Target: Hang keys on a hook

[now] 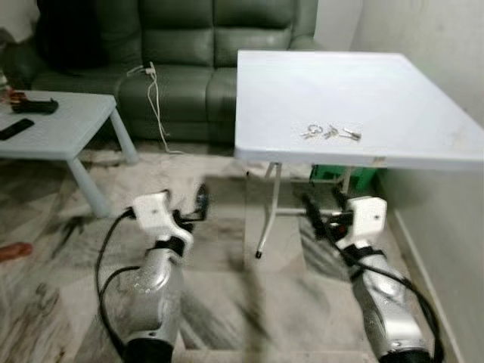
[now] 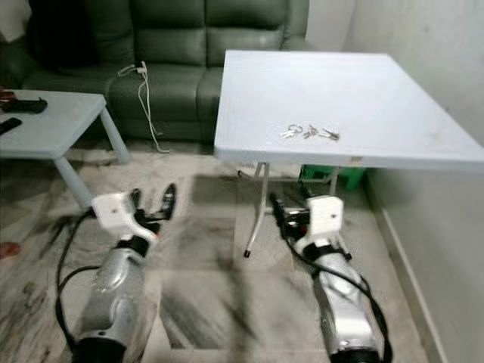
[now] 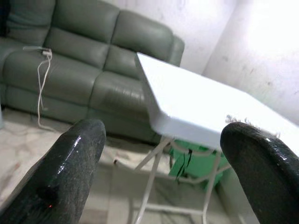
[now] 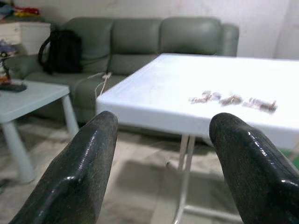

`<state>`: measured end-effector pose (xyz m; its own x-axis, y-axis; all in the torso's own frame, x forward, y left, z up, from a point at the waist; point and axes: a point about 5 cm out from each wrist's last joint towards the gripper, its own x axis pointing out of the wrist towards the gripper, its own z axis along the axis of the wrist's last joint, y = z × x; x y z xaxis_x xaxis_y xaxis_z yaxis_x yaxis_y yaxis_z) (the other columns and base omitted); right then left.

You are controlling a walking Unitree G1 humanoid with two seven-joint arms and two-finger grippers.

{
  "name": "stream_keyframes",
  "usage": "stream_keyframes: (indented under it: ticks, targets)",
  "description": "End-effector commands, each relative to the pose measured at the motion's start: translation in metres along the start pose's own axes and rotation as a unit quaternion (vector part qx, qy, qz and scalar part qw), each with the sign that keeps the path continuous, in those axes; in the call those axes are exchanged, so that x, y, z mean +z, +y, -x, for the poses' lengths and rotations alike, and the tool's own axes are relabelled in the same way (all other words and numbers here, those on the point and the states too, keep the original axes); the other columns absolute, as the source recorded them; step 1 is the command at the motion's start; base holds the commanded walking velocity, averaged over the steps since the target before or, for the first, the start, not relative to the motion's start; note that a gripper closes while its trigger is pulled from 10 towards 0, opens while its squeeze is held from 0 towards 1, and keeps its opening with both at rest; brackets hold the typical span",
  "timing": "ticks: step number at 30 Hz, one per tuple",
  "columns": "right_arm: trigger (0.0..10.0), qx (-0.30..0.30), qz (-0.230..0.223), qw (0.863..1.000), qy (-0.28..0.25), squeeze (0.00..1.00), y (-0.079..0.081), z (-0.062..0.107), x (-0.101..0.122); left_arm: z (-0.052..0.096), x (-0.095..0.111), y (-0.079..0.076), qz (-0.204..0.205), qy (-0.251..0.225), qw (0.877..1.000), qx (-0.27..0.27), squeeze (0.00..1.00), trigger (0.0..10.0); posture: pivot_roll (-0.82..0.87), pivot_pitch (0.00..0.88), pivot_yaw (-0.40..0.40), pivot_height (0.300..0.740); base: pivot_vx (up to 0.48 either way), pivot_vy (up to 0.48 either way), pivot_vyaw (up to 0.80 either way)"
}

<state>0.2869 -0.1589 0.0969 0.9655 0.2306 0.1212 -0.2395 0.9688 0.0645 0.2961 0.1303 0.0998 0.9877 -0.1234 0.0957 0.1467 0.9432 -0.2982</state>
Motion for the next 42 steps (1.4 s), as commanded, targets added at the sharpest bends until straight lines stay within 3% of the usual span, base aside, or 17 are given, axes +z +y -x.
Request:
stream_keyframes:
  ticks: [1,42]
  targets:
    - [10.0,0.012,-0.007,1.000,-0.007,0.00,0.0083,-0.0042,0.0024,0.0005,0.0031,0.0055,-0.006,-0.003,1.000,0.008,0.00,10.0,0.01,0.000,-0.057,0.740,0.304,0.000,0.00]
    - [10.0,0.021,-0.008,1.000,-0.006,0.00,0.0106,-0.0053,0.0025,-0.0001,0.0027,0.0059,0.001,-0.002,1.000,0.013,0.00,10.0,0.02,0.000,-0.065,0.740,0.378,0.000,0.00]
